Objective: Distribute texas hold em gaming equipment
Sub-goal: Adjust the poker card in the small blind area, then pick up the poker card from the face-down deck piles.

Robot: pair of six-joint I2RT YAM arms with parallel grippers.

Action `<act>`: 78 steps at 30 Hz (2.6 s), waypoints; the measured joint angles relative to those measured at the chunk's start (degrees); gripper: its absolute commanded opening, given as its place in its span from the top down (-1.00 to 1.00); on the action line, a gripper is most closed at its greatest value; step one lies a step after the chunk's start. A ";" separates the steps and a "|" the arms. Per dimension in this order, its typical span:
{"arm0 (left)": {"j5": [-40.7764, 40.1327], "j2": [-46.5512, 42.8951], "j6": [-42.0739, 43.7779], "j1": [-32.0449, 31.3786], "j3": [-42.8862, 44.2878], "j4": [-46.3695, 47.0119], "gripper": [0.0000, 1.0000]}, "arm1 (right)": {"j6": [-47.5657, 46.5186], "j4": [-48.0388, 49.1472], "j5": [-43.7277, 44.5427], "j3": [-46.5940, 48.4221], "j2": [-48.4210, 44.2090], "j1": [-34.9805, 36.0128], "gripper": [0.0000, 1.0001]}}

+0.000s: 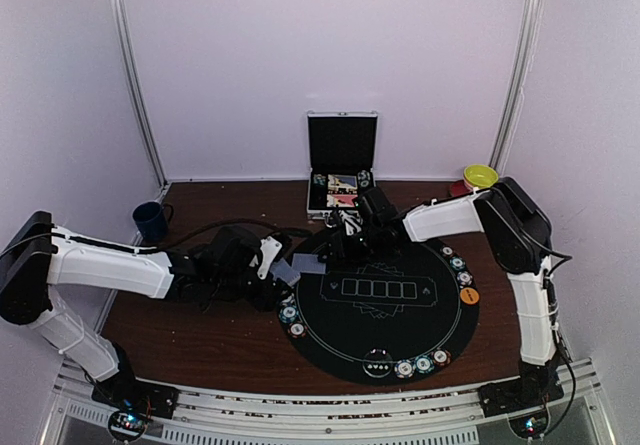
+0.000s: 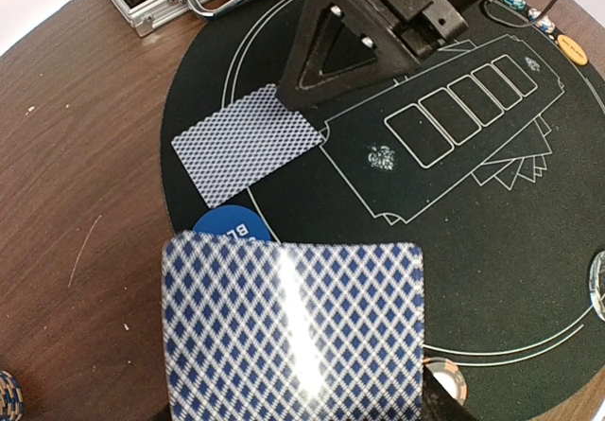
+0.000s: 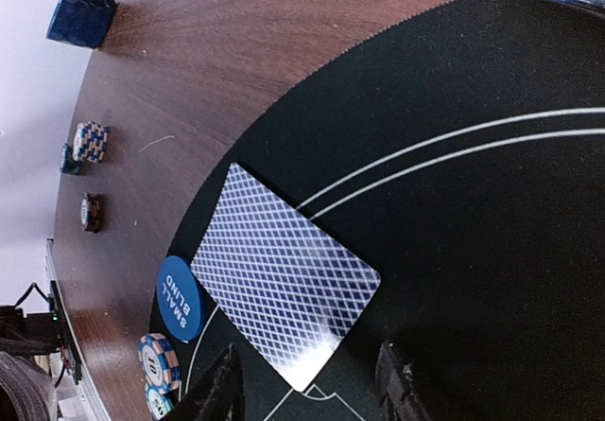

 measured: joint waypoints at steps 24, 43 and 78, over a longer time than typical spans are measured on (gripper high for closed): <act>-0.24 -1.97 0.00 0.00 -0.61 0.20 -0.06 | -3.10 -4.13 2.01 6.45 3.32 3.61 -0.04; -0.17 -1.97 0.02 0.00 -0.72 0.37 -0.05 | -6.21 -7.39 0.85 11.93 5.75 4.94 -0.17; 8.87 4.50 4.83 -5.01 -0.72 5.97 -0.05 | -10.84 -2.58 -26.40 -8.31 -11.17 2.27 -0.19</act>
